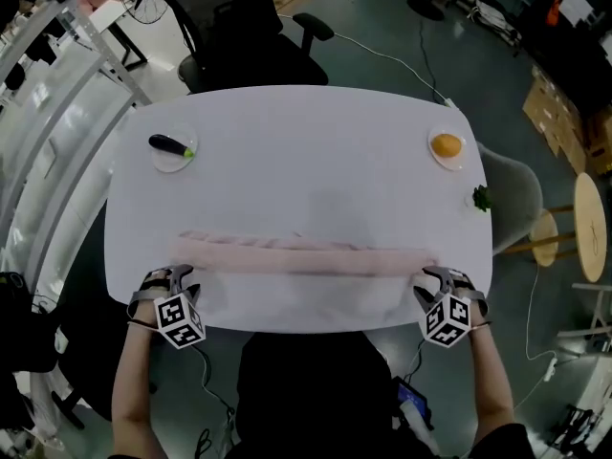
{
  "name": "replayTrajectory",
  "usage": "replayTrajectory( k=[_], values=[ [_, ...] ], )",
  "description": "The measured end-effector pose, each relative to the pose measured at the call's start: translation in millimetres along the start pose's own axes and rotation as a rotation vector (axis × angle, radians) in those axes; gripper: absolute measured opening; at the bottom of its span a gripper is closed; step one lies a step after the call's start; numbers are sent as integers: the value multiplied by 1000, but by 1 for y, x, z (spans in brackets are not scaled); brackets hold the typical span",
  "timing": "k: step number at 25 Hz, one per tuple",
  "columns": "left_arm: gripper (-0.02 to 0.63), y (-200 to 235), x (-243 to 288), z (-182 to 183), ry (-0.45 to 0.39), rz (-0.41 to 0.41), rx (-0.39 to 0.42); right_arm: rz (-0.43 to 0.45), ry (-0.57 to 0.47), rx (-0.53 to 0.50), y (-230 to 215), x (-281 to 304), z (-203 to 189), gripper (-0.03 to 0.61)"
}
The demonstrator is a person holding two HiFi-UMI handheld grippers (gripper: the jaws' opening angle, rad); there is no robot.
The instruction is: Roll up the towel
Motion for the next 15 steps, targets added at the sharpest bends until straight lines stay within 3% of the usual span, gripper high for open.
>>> replayTrajectory(
  k=[4, 15],
  values=[
    [195, -1, 21, 10, -5, 31, -6, -11, -1, 3, 0, 22, 7, 178],
    [172, 52, 36, 20, -4, 111, 30, -61, 23, -1, -48, 29, 4, 156]
  ],
)
Point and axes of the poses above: the fingertips, and each gripper's own axes: x forward along the fingers, y to its left, z out of its top, the point moved 1 cm from there along -x, backward along the fingers, and after that the axes turned 4 degrees about z, right-handed, at the moved point
